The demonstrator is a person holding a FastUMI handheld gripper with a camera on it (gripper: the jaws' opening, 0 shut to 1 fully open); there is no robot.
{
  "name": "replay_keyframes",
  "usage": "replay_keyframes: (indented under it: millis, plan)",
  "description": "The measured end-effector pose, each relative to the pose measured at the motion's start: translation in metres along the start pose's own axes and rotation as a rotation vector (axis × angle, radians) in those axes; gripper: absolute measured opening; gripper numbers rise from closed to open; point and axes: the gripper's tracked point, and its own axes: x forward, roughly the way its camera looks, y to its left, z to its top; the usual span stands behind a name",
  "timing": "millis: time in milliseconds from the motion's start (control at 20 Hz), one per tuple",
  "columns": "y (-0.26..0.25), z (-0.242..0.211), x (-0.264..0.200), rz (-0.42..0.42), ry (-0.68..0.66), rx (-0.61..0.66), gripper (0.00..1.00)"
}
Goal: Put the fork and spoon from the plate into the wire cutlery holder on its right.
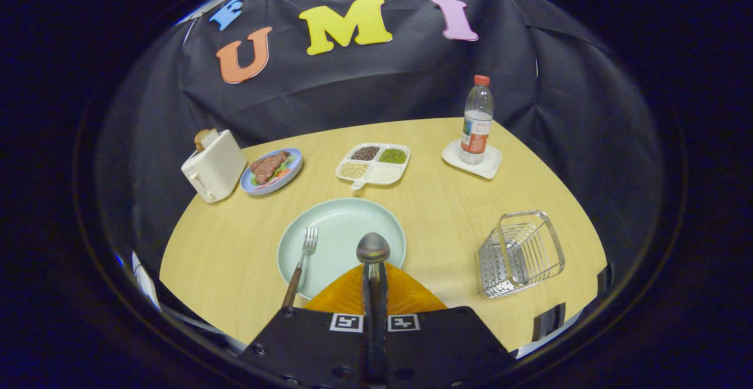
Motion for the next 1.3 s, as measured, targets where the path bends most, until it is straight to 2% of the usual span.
replay_keyframes:
  millis: [350,600,950,1300]
  plan:
    - [-0.051,0.020,-0.060,-0.041,-0.107,0.008,0.00]
    - [-0.095,0.014,-0.086,-0.101,-0.127,-0.012,0.00]
    - [-0.143,-0.003,-0.068,-0.136,-0.071,0.072,0.01]
    - [-0.151,-0.006,-0.051,-0.145,-0.020,0.070,0.00]
